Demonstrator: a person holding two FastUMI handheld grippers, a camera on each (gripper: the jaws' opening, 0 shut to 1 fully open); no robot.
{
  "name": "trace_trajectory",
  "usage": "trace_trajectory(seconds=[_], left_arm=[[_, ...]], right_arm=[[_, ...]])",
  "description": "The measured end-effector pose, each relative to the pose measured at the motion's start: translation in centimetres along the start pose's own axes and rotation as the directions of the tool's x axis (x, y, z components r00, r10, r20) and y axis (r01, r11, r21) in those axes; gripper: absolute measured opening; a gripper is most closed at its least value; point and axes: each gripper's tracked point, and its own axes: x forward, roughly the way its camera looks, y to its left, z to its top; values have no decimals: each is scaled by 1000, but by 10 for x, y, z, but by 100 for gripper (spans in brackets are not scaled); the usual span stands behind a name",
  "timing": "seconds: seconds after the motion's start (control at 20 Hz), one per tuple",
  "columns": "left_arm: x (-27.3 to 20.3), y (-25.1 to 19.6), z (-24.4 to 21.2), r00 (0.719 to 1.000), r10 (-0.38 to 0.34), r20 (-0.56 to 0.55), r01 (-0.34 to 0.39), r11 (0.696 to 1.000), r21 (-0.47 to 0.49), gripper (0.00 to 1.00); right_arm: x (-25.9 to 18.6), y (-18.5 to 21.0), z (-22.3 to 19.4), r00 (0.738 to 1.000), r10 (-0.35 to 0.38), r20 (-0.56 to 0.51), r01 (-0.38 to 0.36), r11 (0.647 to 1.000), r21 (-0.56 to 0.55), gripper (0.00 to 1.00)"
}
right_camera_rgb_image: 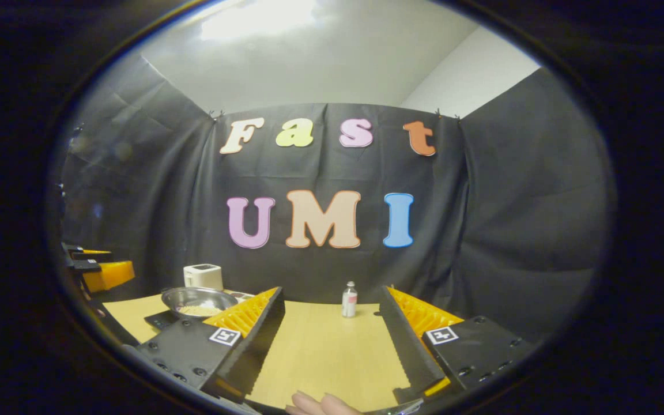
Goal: First push the handle of the pot to place it horizontally, then grasp the pot with both hands and set it on the induction cooktop.
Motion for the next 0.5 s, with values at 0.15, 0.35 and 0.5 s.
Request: trace_trajectory(seconds=[0.15,0.35,0.5], left_arm=[[-7,12,20,996,50,72,-49,999,-9,92],[-10,10,15,998,26,64,-27,1000,9,91],[-9,8,9,999,18,48,-18,1000,4,92]], right_arm=[[-10,-7,2,1000,-15,-18,14,1000,-20,99],[-20,-16,11,999,-38,-3,38,998,-45,99],[-21,-19,25,999,-46,26,47,998,-31,99]])
